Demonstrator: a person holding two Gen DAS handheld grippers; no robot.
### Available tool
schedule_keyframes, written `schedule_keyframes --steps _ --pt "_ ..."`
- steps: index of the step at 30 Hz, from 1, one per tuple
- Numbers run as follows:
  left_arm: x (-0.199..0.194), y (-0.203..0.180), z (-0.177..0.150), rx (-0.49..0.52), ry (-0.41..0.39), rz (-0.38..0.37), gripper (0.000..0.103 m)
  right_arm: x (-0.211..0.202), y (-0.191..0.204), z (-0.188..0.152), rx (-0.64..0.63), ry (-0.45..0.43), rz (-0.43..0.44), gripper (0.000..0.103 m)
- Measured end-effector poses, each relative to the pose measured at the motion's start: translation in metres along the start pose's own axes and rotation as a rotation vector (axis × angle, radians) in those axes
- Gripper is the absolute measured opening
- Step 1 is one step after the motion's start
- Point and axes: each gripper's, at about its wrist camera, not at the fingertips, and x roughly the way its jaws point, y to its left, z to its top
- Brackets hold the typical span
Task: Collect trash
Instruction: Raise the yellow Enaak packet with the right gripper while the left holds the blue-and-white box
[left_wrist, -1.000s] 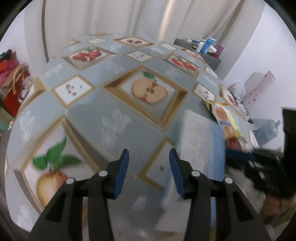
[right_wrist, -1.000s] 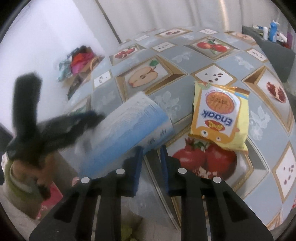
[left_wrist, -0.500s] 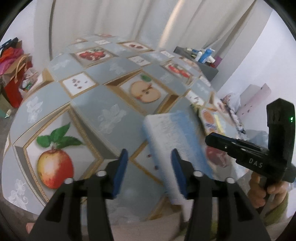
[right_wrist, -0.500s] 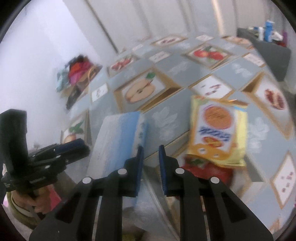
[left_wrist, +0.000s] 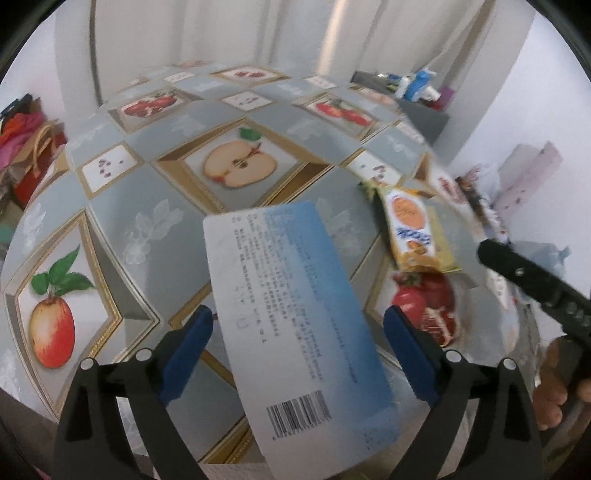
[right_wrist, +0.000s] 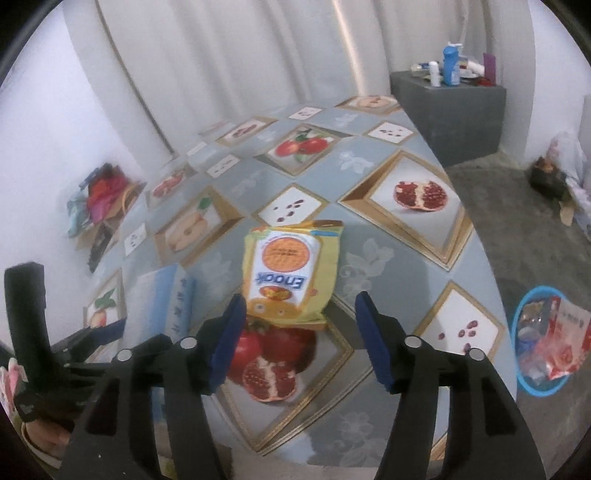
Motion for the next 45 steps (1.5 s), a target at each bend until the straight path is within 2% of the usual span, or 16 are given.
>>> schedule_keyframes --steps 4,7,11,18,26,35,39,43,45 --pt "0.008 0.001 -0.001 0.019 -0.003 0.036 0.091 0.009 0.002 0.001 -0.006 0.006 -0.023 0.073" --pt "0.007 0.006 0.000 0.029 -0.021 0.032 0.091 0.014 0.003 0.004 -0.002 0.009 -0.030 0.077" --pt "0.006 0.016 0.004 0.033 -0.050 0.041 0.084 0.022 0.003 0.006 0.006 0.025 -0.044 0.077" --pt "0.007 0.036 0.014 0.017 -0.072 0.053 0.083 0.039 0.019 -0.002 -0.040 0.073 -0.042 0.077" --pt "0.008 0.038 0.016 0.031 -0.076 0.049 0.083 0.060 0.026 0.006 -0.044 0.076 -0.084 0.077" --pt "0.011 0.035 0.017 0.055 -0.086 0.058 0.082 0.073 0.047 0.004 -0.182 0.062 -0.177 0.079" --pt "0.011 0.035 0.017 0.056 -0.089 0.057 0.081 0.070 0.045 0.004 -0.187 0.061 -0.181 0.071" --pt "0.010 0.037 0.018 0.050 -0.089 0.054 0.080 0.066 0.041 0.006 -0.160 0.066 -0.161 0.057" --pt "0.010 0.037 0.018 0.045 -0.091 0.052 0.079 0.065 0.040 0.006 -0.153 0.069 -0.154 0.055"
